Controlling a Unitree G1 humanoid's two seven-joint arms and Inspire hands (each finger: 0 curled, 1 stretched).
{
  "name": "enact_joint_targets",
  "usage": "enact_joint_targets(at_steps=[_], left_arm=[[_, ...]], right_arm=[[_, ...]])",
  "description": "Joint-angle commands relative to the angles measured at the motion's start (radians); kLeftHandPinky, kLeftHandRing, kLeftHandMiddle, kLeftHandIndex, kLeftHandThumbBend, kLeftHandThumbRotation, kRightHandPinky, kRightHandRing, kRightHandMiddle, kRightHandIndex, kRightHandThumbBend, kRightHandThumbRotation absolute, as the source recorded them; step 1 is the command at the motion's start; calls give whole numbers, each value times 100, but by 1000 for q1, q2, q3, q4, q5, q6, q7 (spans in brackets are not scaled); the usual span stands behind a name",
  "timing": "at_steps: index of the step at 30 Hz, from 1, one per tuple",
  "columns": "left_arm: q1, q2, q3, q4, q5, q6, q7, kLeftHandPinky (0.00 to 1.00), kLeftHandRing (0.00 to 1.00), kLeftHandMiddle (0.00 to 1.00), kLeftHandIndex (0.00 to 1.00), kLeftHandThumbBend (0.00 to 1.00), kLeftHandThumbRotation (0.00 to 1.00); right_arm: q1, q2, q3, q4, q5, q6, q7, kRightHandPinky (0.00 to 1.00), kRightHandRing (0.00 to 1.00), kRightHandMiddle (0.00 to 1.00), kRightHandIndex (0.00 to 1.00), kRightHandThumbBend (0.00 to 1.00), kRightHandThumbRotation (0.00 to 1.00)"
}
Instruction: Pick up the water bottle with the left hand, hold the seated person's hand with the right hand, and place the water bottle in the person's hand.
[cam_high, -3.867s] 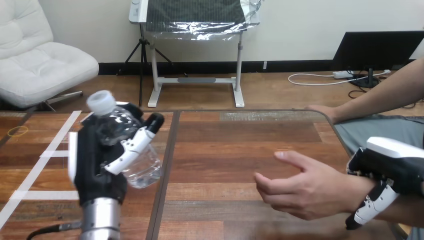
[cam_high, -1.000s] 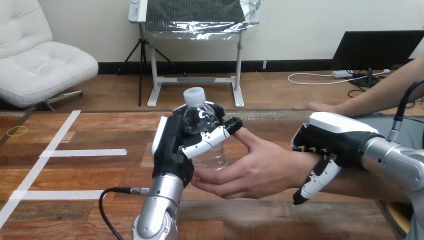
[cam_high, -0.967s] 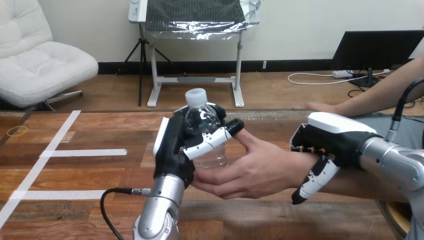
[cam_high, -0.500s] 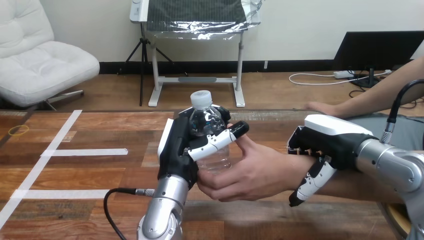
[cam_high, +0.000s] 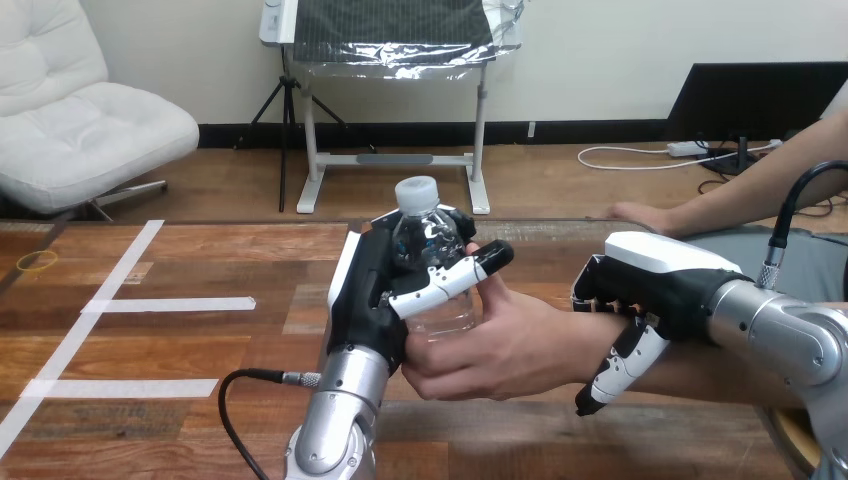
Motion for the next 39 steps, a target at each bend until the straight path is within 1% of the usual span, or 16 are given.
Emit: enact_joint_targets(at_steps=[1, 8, 10, 15, 19, 28, 39], left_arm=[[-94, -243, -33, -31, -16, -54, 6, 28, 35, 40, 41, 77, 0], [-90, -252, -54, -44, -27, -47, 8, 28, 34, 39, 40, 78, 0], [-87, -255, -60, -46, -34, -49, 2, 28, 34, 39, 40, 78, 0], [-83, -261, -75, -48, -41, -50, -4, 29, 34, 39, 40, 77, 0], [-82, -261, -88, -41, -31, -61, -3, 29, 34, 39, 40, 76, 0], [-88, -268, -96, -18, -27, -74, -6, 28, 34, 39, 40, 76, 0], [-98, -277, -95, 19, -39, -86, -24, 28, 34, 39, 41, 77, 0]], right_arm=[[-67, 30, -9, 17, -5, 58, -12, 14, 19, 28, 32, 81, 11], [-65, 29, -8, 16, -6, 60, -13, 15, 20, 28, 32, 81, 11], [-64, 28, -9, 17, -4, 58, -13, 15, 20, 29, 32, 81, 11], [-60, 26, -12, 17, 0, 54, -14, 18, 23, 32, 34, 80, 11], [-52, 23, -18, 13, 7, 42, -21, 18, 24, 32, 33, 80, 10], [-38, 21, -33, 11, 29, 23, -28, 20, 24, 33, 34, 80, 10], [-28, 12, -40, 2, 40, 20, -23, 21, 25, 34, 36, 79, 10]])
